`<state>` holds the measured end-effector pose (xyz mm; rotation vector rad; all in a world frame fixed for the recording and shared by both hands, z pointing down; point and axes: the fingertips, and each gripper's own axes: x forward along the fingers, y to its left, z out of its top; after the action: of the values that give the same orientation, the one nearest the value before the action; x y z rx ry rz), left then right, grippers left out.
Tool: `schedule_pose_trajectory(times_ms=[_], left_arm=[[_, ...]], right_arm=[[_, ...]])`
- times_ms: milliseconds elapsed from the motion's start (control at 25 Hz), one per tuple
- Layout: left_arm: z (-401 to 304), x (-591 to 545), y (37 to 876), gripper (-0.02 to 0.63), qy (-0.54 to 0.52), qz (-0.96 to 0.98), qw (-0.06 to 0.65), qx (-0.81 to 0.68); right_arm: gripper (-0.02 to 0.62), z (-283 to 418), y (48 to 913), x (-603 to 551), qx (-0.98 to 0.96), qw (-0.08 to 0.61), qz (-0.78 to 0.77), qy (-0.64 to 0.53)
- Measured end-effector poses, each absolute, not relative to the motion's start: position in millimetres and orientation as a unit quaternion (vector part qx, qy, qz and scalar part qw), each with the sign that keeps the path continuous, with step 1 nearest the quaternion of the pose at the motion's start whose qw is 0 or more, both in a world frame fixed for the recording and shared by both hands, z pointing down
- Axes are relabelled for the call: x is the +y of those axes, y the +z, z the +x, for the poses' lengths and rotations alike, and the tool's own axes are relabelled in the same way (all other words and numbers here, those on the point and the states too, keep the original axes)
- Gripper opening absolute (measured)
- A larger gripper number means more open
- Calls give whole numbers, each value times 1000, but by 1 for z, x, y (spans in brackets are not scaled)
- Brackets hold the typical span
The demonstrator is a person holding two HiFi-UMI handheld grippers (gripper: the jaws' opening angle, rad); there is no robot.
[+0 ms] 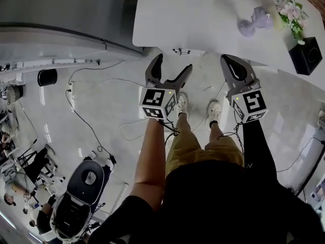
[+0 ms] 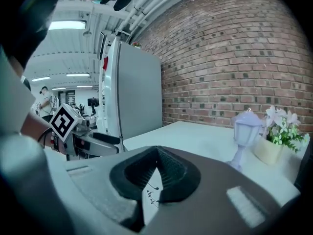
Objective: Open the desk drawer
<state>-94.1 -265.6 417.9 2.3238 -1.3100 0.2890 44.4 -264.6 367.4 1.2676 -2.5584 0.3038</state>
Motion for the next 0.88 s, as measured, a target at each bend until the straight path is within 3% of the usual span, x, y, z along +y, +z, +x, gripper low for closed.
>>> schedule_pose_trajectory(times_ms=[640, 680, 760, 880], left_arm=[[-138, -297, 552, 416, 35, 809, 372, -453], [-140, -300, 559, 398, 23, 803, 384, -455], [-142, -307, 572, 261, -10, 788, 410, -460], [-139, -319, 586, 233, -45, 773, 439, -455]], right_arm=[[0, -29, 485, -270, -879, 192, 416, 131], [1, -31, 491, -270, -878, 193, 417, 134], [1, -33, 502, -269, -876, 196, 417, 139], [0, -37, 515, -268, -877, 198, 414, 142]])
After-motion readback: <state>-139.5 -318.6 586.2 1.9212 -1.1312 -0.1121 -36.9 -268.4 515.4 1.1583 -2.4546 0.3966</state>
